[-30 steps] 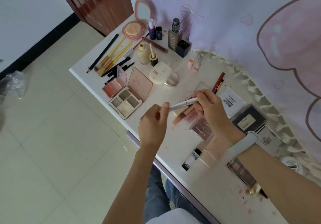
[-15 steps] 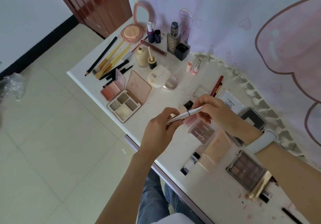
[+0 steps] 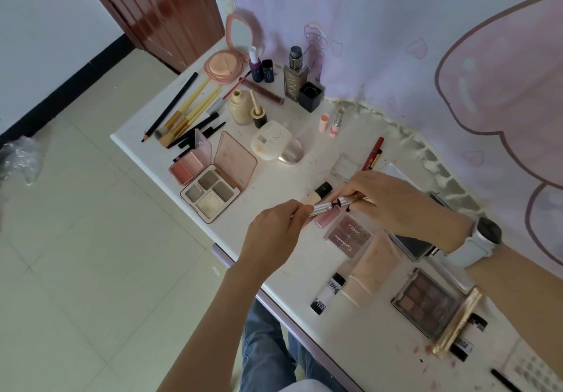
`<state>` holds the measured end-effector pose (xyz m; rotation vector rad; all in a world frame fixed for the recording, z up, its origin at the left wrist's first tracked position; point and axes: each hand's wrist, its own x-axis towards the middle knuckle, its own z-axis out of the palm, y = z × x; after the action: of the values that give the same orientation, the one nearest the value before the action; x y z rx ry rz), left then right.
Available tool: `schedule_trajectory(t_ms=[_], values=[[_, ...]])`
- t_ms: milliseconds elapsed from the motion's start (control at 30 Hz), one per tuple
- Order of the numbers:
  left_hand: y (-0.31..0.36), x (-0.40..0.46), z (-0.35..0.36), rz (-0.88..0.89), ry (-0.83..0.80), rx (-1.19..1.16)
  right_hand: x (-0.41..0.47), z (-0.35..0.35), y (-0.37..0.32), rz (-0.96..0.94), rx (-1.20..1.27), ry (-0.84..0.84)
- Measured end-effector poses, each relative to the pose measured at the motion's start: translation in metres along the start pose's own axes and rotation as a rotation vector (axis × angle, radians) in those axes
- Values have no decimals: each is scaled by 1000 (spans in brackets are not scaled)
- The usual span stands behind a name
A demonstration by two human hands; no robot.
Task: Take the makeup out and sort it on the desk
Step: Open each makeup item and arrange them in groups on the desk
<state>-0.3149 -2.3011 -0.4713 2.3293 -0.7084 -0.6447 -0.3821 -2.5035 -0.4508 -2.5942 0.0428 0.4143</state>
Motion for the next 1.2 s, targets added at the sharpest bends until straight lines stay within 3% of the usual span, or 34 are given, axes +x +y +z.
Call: schedule_trajectory(t_ms=[100,267,600,733,1000,1133,1200], values=[[-4,-1,-4,-50,-35,-130,-4,-5,10,-58,-88,191],[0,2,-6,-47,-93,-222,-5,-9,14,-86,-128,332],[-4,2,-11,-85,-122,-245,-4,-18,27,-110,-149,435],[-16,3,-20,-139,17,-390,1,-26,37,15,8,507],[16,33,1,-120,181,-683,27,4,34,276,688,578],[31,54,10,-133,233,-756,43,8,36,293,684,613],[35,63,15,-159,350,-716,52,9,35,295,621,631]])
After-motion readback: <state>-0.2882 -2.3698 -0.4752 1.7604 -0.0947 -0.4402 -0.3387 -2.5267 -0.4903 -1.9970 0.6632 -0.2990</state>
